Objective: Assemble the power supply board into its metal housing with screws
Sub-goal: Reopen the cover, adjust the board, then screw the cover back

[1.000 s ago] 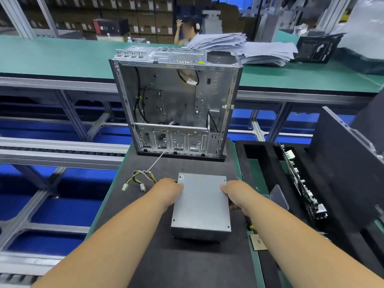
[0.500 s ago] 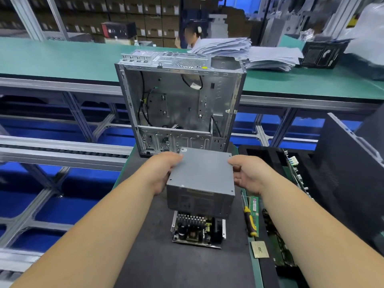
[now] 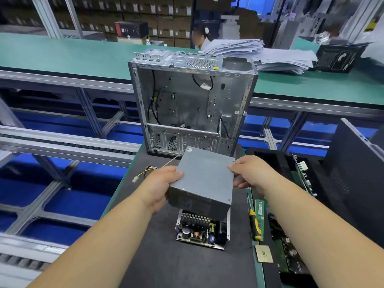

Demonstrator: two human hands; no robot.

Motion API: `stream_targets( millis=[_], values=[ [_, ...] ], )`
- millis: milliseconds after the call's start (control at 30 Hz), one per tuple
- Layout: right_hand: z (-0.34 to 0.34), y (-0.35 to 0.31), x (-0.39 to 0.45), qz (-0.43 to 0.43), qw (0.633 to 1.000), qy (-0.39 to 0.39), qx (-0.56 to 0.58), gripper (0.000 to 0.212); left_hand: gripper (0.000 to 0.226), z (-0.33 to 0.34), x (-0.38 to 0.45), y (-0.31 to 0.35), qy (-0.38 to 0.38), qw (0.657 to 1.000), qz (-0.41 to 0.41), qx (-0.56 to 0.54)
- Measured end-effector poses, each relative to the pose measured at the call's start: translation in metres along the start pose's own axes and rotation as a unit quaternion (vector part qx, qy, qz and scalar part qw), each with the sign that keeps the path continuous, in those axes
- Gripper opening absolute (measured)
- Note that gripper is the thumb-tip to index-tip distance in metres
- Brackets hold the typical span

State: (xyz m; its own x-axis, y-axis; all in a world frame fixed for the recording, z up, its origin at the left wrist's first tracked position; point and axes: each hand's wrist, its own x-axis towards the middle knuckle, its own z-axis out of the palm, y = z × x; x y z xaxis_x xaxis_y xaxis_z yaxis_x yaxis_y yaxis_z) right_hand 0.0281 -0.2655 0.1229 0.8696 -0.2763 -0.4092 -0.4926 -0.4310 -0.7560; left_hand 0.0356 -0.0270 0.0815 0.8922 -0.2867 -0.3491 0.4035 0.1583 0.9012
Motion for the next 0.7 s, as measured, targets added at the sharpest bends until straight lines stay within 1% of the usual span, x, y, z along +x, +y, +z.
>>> stream_targets(
  millis=[33, 67, 100, 133, 167, 200, 233, 267, 333, 467, 533, 567, 633, 700],
  values=[
    [-0.003, -0.004, -0.001, -0.038, 0.994, 0.024, -0.097, 0.05, 0.019, 0.001, 0.0, -0.002, -0.001, 1.0, -0.001, -0.002],
    [-0.004, -0.009, -0.003, -0.083, 0.98, 0.04, -0.174, 0.071, 0.02, 0.002, 0.001, -0.003, -0.006, 1.0, -0.002, -0.002],
    [-0.004, -0.014, -0.006, -0.125, 0.965, 0.03, -0.229, 0.094, 0.021, 0.002, 0.002, -0.004, -0.014, 1.0, -0.001, -0.001],
    [-0.002, -0.021, -0.009, -0.16, 0.949, -0.007, -0.271, 0.114, 0.021, 0.004, 0.002, -0.005, -0.023, 1.0, 0.003, 0.005],
    [0.003, -0.027, -0.012, -0.184, 0.93, -0.061, -0.314, 0.129, 0.02, 0.005, 0.002, -0.005, -0.032, 0.999, 0.009, 0.014],
    [0.008, -0.031, -0.013, -0.192, 0.906, -0.113, -0.359, 0.14, 0.019, 0.006, 0.001, -0.006, -0.039, 0.999, 0.016, 0.024],
    [0.014, -0.032, -0.013, -0.192, 0.882, -0.15, -0.403, 0.146, 0.018, 0.008, 0.0, -0.006, -0.046, 0.998, 0.02, 0.028],
    [0.018, -0.033, -0.012, -0.189, 0.862, -0.166, -0.44, 0.149, 0.017, 0.009, -0.002, -0.006, -0.053, 0.998, 0.022, 0.025],
    [0.023, -0.034, -0.01, -0.182, 0.84, -0.165, -0.484, 0.152, 0.016, 0.01, -0.003, -0.008, -0.069, 0.997, 0.022, 0.011],
    [0.025, -0.038, -0.01, -0.173, 0.822, -0.172, -0.515, 0.152, 0.017, 0.006, -0.003, -0.014, -0.119, 0.993, 0.016, -0.002],
    [0.023, -0.04, -0.009, -0.169, 0.819, -0.179, -0.519, 0.15, 0.021, 0.003, -0.001, -0.014, -0.134, 0.991, 0.017, 0.024],
    [0.022, -0.041, -0.008, -0.166, 0.818, -0.183, -0.519, 0.149, 0.025, 0.001, 0.001, -0.012, -0.122, 0.991, 0.017, 0.05],
    [0.022, -0.043, -0.007, -0.156, 0.818, -0.192, -0.52, 0.149, 0.033, -0.007, 0.008, -0.01, -0.071, 0.992, 0.001, 0.104],
    [0.025, -0.043, -0.007, -0.141, 0.815, -0.2, -0.525, 0.149, 0.032, -0.018, 0.017, -0.012, -0.024, 0.988, -0.024, 0.151]
  ],
)
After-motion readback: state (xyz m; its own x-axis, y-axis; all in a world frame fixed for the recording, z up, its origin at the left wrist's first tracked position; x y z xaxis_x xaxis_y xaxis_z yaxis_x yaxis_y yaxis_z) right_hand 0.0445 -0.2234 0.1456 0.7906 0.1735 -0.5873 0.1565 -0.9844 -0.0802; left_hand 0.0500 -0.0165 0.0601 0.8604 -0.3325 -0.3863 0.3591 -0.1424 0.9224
